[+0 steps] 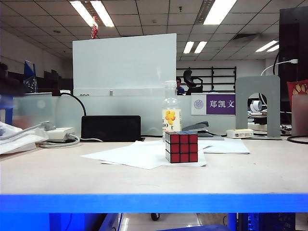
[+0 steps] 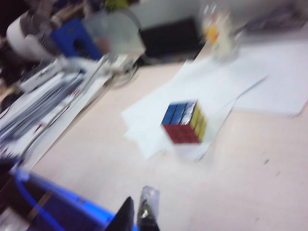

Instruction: Rotate the Rubik's Cube so that the bottom side is facing up.

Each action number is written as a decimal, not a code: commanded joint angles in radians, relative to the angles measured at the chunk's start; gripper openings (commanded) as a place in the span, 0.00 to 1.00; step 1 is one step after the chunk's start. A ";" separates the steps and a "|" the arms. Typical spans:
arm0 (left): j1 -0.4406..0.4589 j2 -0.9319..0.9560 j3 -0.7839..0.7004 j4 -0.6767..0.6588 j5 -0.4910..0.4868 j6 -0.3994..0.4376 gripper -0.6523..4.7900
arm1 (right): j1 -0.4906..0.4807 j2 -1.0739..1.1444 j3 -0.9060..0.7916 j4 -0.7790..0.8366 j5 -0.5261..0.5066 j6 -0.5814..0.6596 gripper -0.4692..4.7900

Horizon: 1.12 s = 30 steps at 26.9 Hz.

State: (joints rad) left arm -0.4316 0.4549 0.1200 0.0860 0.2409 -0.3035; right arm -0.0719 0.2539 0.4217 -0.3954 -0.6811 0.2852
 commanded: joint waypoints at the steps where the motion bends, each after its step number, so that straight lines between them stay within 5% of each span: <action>1: -0.116 0.248 0.132 0.108 -0.140 0.099 0.46 | 0.002 0.047 0.026 -0.001 -0.065 -0.036 0.14; 6: -0.140 0.697 0.383 0.117 -0.101 0.151 0.48 | 0.034 0.055 0.029 0.011 -0.081 -0.045 0.14; 11: -0.139 0.949 0.589 0.154 0.012 0.167 0.49 | 0.043 0.044 0.029 0.034 -0.080 -0.051 0.14; 16: -0.139 1.019 0.697 0.207 0.015 0.204 0.81 | 0.043 0.027 0.028 0.041 -0.079 -0.051 0.14; 30: -0.111 1.124 0.814 0.124 0.370 0.391 0.82 | 0.043 0.019 0.028 0.045 -0.076 -0.051 0.14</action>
State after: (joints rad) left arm -0.5522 1.5814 0.9298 0.2028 0.5701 0.0689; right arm -0.0292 0.2737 0.4450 -0.3664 -0.7555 0.2386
